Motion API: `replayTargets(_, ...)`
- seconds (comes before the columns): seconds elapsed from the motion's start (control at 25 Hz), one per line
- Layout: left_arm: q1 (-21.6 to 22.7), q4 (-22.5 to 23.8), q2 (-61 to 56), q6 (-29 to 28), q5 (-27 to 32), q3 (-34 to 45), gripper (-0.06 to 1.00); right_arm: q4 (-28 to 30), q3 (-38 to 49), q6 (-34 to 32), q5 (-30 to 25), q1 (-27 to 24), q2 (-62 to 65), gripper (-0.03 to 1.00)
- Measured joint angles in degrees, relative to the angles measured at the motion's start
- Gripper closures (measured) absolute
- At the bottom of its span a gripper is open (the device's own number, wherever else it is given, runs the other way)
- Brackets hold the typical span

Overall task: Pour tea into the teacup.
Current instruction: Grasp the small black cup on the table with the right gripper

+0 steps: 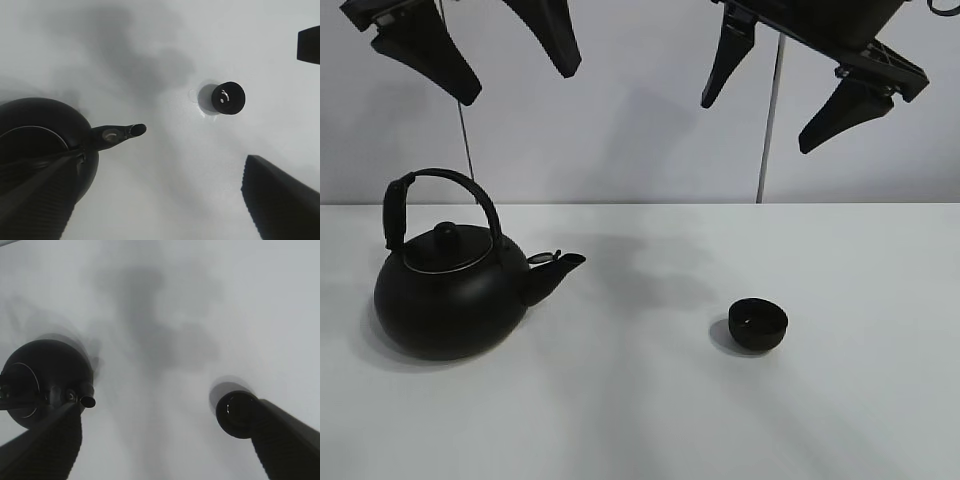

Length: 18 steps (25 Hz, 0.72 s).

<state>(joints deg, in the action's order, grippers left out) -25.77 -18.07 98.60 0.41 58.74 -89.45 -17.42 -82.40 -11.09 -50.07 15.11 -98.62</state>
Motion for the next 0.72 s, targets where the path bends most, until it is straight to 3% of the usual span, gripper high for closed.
replayTargets(0.28,0.0,0.0,0.0,0.0,0.0,0.0,0.3,0.0,0.0,4.17,-0.19,0.0,0.0,0.34)
replayTargets(0.44,0.0,0.0,0.0,0.0,0.0,0.0,0.3,0.37,0.0,19.5,-3.49,0.63,0.0,0.34)
replayTargets(0.56,0.0,0.0,0.0,0.0,-0.06,0.0,0.3,4.34,0.0,26.81,-7.39,3.42,-0.63,0.34)
replayTargets(0.72,0.0,0.0,0.0,0.0,-0.06,0.0,0.3,14.91,0.0,24.26,-8.75,6.8,-4.2,0.34)
